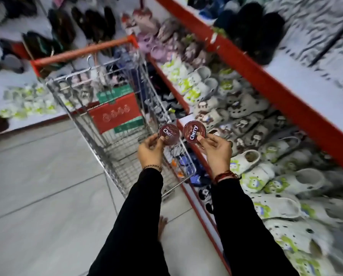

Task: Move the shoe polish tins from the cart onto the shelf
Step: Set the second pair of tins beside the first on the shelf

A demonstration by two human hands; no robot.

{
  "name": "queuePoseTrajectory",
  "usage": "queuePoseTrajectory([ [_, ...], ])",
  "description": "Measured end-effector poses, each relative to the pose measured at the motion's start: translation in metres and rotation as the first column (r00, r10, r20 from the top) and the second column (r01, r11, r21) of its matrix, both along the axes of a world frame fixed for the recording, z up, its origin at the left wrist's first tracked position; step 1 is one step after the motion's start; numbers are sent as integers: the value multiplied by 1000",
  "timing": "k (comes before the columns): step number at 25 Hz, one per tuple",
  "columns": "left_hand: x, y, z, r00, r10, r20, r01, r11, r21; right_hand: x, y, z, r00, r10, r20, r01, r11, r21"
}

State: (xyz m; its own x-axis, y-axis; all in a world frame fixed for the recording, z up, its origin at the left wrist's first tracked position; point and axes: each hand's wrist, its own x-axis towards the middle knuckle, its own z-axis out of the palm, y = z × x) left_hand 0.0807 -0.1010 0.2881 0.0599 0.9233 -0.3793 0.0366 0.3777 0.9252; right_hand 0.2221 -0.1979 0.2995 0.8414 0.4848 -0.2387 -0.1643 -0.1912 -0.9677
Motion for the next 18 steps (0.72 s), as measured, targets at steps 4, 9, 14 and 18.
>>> queuePoseTrajectory([
  [4, 41, -29, 71, 974, -156, 163, 135, 982, 134, 31, -47, 79, 990, -72, 124, 61, 994, 90],
  [9, 104, -72, 140, 891, -387, 240, 324, 909, 261, 70, -127, 151, 932, -291, 218, 238, 942, 237],
  [14, 164, -133, 170, 761, -594, 261, 489, 790, 369, 95, -211, 181, 850, -473, 231, 395, 863, 314],
  [18, 208, -193, 187, 596, -744, 302, 650, 668, 362, 108, -282, 194, 769, -604, 209, 521, 781, 345],
])
